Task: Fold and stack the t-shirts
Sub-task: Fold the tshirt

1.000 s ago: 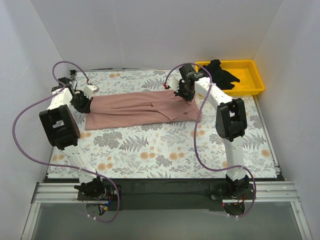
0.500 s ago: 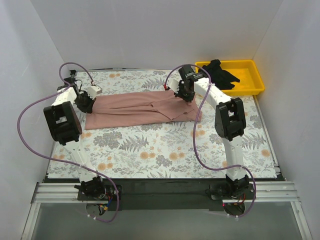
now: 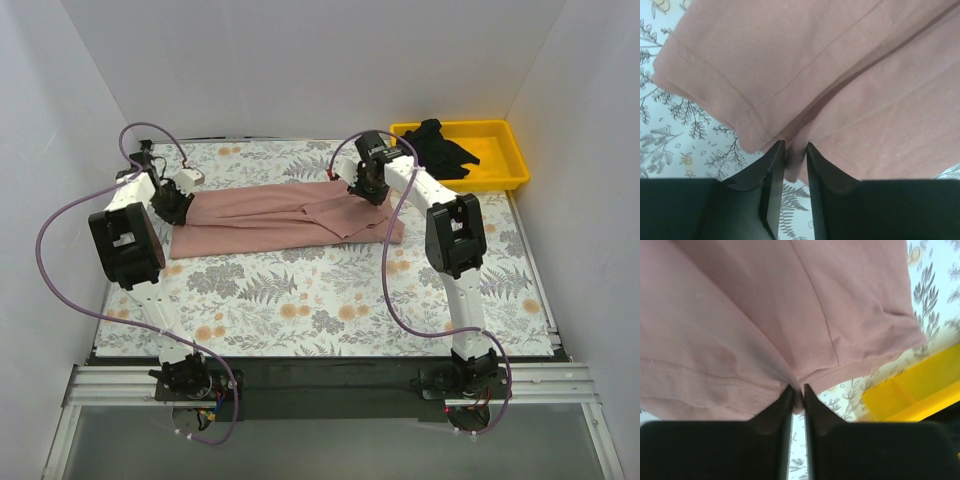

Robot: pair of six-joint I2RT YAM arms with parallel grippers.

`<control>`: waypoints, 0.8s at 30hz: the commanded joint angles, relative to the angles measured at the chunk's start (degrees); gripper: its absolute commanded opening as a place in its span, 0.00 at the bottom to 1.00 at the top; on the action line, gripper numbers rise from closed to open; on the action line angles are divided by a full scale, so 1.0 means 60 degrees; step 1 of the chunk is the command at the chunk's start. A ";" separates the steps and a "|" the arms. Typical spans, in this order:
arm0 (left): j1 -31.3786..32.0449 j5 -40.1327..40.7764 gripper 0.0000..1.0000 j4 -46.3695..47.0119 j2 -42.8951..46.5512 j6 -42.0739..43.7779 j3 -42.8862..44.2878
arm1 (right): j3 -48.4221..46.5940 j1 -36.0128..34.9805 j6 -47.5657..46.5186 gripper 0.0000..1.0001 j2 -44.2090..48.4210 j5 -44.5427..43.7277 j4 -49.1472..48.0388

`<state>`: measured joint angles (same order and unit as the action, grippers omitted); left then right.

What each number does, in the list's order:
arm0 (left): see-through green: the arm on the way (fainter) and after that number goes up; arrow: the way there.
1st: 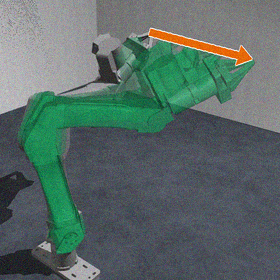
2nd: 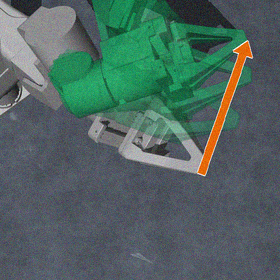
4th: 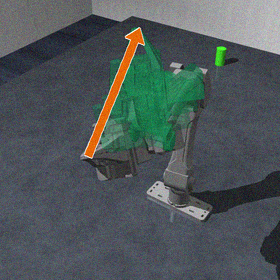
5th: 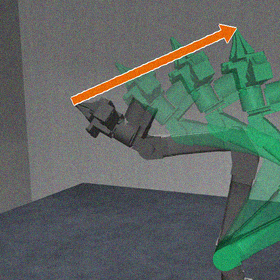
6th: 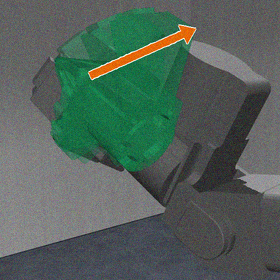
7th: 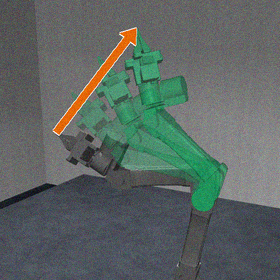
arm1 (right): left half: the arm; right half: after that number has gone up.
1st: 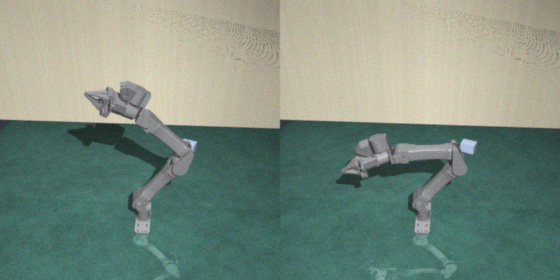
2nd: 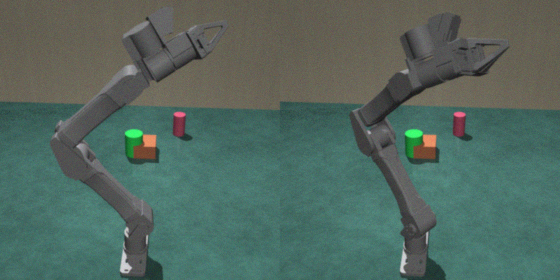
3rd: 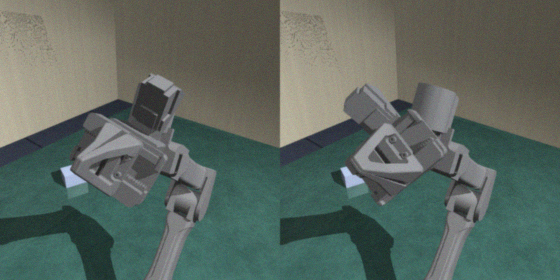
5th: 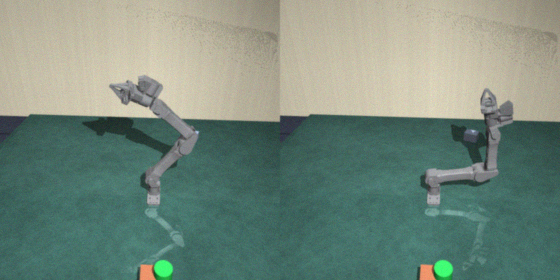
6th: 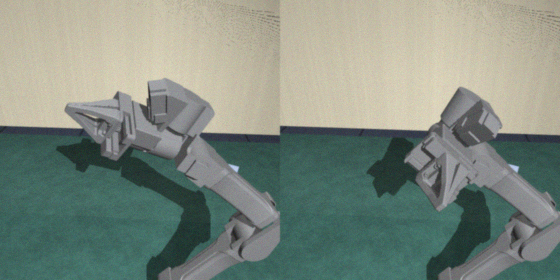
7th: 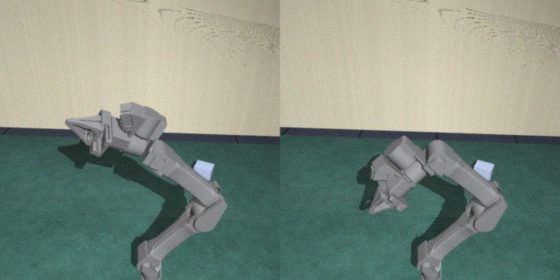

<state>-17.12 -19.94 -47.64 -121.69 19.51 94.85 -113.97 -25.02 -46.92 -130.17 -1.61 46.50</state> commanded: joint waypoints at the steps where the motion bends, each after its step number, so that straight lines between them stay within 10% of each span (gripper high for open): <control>1: -0.0046 0.0044 0.25 -0.0101 0.0271 -0.0759 0.0568 | -0.0385 0.0140 0.0304 0.30 0.0057 -0.0479 0.0189; 10: -0.0412 -0.1376 0.45 -0.1171 0.2204 -0.2459 -0.0350 | 0.0990 0.1327 0.2412 0.38 0.2019 0.2008 0.1464; 24: -0.0280 -0.1642 0.45 -0.0572 0.1841 -0.4335 -0.1920 | 0.2223 0.1547 0.4040 0.37 0.1072 0.3315 0.1288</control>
<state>-18.68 -29.82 -52.97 -110.48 -3.79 84.58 -101.01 -15.92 -25.36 -121.21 16.73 54.04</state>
